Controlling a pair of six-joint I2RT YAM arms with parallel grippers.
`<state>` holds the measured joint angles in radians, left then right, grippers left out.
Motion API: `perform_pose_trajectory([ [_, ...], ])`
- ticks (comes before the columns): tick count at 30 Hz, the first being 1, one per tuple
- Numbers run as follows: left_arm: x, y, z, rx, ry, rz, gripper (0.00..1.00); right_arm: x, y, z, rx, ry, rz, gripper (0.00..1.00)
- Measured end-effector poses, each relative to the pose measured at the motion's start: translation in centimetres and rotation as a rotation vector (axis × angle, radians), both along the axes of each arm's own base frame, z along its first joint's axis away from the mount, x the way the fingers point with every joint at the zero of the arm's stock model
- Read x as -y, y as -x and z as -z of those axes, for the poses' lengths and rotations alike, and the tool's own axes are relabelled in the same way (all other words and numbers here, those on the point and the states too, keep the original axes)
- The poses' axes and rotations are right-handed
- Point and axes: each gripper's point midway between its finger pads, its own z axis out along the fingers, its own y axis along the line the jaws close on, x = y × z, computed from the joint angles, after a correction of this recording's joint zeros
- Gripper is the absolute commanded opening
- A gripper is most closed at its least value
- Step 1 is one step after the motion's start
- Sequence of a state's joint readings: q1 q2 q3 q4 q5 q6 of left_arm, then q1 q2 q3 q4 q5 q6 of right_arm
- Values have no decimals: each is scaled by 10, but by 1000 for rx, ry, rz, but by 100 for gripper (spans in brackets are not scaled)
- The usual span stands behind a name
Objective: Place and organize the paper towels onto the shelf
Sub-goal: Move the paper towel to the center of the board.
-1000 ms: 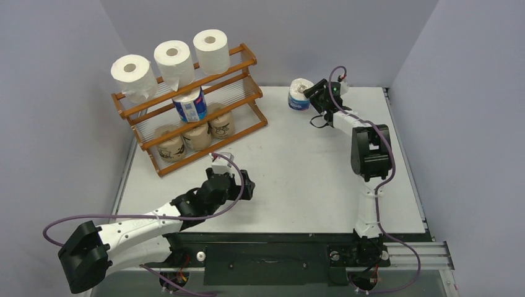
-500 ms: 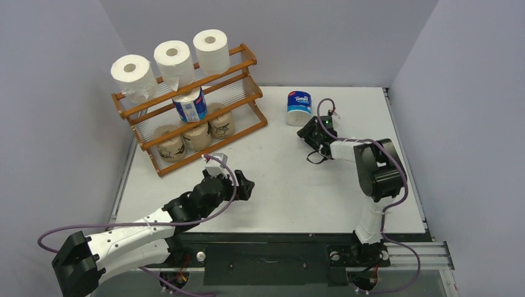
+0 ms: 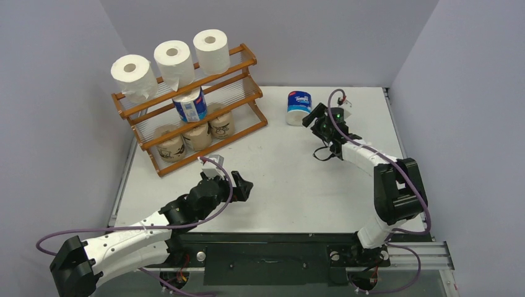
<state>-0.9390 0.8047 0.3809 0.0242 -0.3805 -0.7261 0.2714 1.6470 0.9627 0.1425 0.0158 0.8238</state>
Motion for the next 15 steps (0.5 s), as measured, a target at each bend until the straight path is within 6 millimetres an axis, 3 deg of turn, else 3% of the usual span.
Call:
perform_pose_trajectory([
  [3, 0, 0, 0, 0, 0, 0, 96, 13, -21, -24, 45, -3, 34, 74],
  [8, 0, 0, 0, 1, -4, 3, 96, 35, -84, -56, 132, -48, 79, 74],
  [11, 1, 0, 3, -3, -11, 6, 96, 38, -115, -48, 143, -93, 69, 74],
  [15, 1, 0, 7, -9, -29, 9, 96, 30, -150, -23, 110, -127, 41, 74],
])
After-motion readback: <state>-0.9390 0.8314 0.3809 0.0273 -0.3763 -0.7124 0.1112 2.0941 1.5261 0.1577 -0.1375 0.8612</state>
